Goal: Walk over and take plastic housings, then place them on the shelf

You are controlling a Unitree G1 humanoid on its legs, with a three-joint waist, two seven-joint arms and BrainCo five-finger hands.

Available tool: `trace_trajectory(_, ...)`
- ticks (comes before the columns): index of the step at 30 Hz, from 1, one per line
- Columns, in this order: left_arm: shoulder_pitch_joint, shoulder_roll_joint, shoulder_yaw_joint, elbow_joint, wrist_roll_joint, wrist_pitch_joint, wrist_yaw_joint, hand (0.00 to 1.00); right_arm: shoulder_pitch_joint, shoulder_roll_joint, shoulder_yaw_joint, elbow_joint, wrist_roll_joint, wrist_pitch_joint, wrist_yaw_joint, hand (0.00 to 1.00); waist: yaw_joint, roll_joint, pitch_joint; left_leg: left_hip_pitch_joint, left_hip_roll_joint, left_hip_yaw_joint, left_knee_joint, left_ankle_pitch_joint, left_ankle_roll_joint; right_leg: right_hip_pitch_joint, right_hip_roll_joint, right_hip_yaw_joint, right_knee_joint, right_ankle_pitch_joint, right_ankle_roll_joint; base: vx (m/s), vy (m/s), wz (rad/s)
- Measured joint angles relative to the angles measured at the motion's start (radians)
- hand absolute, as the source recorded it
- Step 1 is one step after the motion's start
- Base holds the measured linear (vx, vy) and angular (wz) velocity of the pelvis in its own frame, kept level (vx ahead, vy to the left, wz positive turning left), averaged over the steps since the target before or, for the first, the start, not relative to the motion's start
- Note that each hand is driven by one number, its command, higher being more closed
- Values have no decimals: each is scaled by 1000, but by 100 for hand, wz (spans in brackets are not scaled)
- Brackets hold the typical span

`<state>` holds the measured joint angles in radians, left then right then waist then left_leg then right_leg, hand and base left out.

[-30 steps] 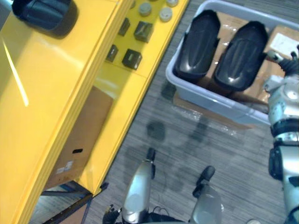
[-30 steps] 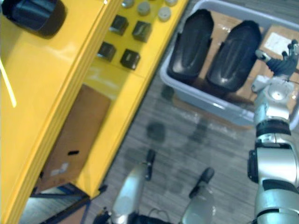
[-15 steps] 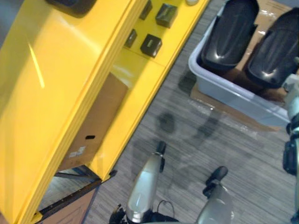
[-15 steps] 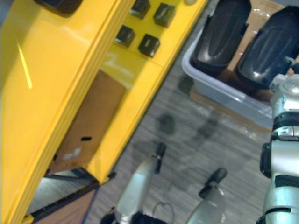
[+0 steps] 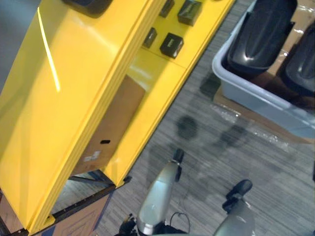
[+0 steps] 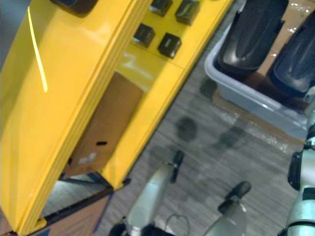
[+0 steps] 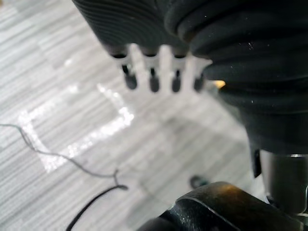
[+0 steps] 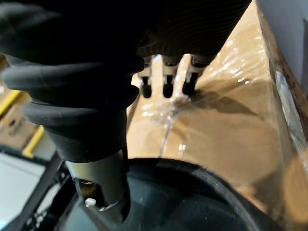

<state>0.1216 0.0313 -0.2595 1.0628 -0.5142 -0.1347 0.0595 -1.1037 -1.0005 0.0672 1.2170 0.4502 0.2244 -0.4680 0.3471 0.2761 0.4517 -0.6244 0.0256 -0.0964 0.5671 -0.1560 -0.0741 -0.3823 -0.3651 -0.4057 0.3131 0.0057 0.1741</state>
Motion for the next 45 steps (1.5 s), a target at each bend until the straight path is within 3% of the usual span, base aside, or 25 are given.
trace_trajectory(6, -4, 1, -31, 21, -21, -19, -5, 0, 4, -55, 34, 20, -111, 46, 105, 100, 9, 0, 0, -7, 10, -1, -1, -3, -1, -1, 10, -7, -16, 1, 1, 25, -17, -2)
trace_trajectory(9, -4, 1, -38, 20, -28, -40, -11, 0, 0, -57, 46, 22, -210, 73, 105, 100, 25, 0, 0, -6, 18, -2, -3, -4, -2, -1, 22, -8, -24, 4, 6, 24, -38, -7)
trace_trajectory(16, -4, 5, -50, -25, -28, -90, 6, 0, -17, -32, 112, 32, -383, 173, 123, 100, 26, 1, -1, -1, 31, -2, -4, -4, -3, 5, 30, -8, -30, 5, 6, 5, -14, -1)
trace_trajectory(21, -4, 48, -67, -165, -25, -140, 63, 0, -26, -20, 182, 29, -477, 175, 171, 100, 22, 0, 0, 46, 36, -1, -20, -4, -3, 55, 37, -14, -52, 6, -1, 0, 0, 0)
trace_trajectory(24, -8, 74, -66, -287, -29, -156, 101, 0, -38, -19, 206, 20, -531, 151, 183, 100, 14, -4, 2, 49, 43, -7, -20, -3, -3, 73, 49, -28, -69, 13, -3, -10, -21, 3)
trace_trajectory(26, -10, 80, -56, -383, -31, -155, 132, 0, -38, -9, 224, 17, -566, 128, 183, 100, 9, -16, 12, 49, 55, -8, -19, -3, -4, 87, 64, -33, -81, 28, -2, 14, -34, -5)
trace_trajectory(29, -12, 81, -17, -492, -38, -151, 165, 0, -38, 41, 225, 4, -583, 98, 171, 100, -24, -56, 40, 78, 68, -3, -20, -3, -4, 114, 74, -40, -85, 32, -2, 6, -24, -8)
trace_trajectory(33, -13, 83, 20, -634, -38, -145, 199, 0, -38, 64, 230, -93, -612, 94, 130, 100, -58, -106, 73, 113, 87, 2, -39, -1, -8, 149, 93, -43, -109, 38, -9, -17, -6, -4)
trace_trajectory(39, 3, 108, 67, -866, -25, -116, 232, 0, -17, 115, 229, -237, -666, 69, 53, 100, -79, -158, 76, 200, 104, 23, -125, 31, -37, 197, 110, -36, -139, 44, -18, -22, -40, -8)
trace_trajectory(43, 16, 136, 99, -1037, 22, -87, 224, 0, 48, 167, 219, -359, -703, 42, -14, 100, -118, -238, 72, 240, 124, 27, -181, 55, -53, 222, 134, -37, -174, 52, -28, 3, -60, -6)
trace_trajectory(45, 15, 140, 98, -1065, 39, -62, 209, 0, 81, 179, 204, -397, -727, 33, -43, 100, -127, -254, 70, 273, 129, 29, -197, 56, -56, 248, 139, -37, -185, 52, -29, 28, -38, -4)
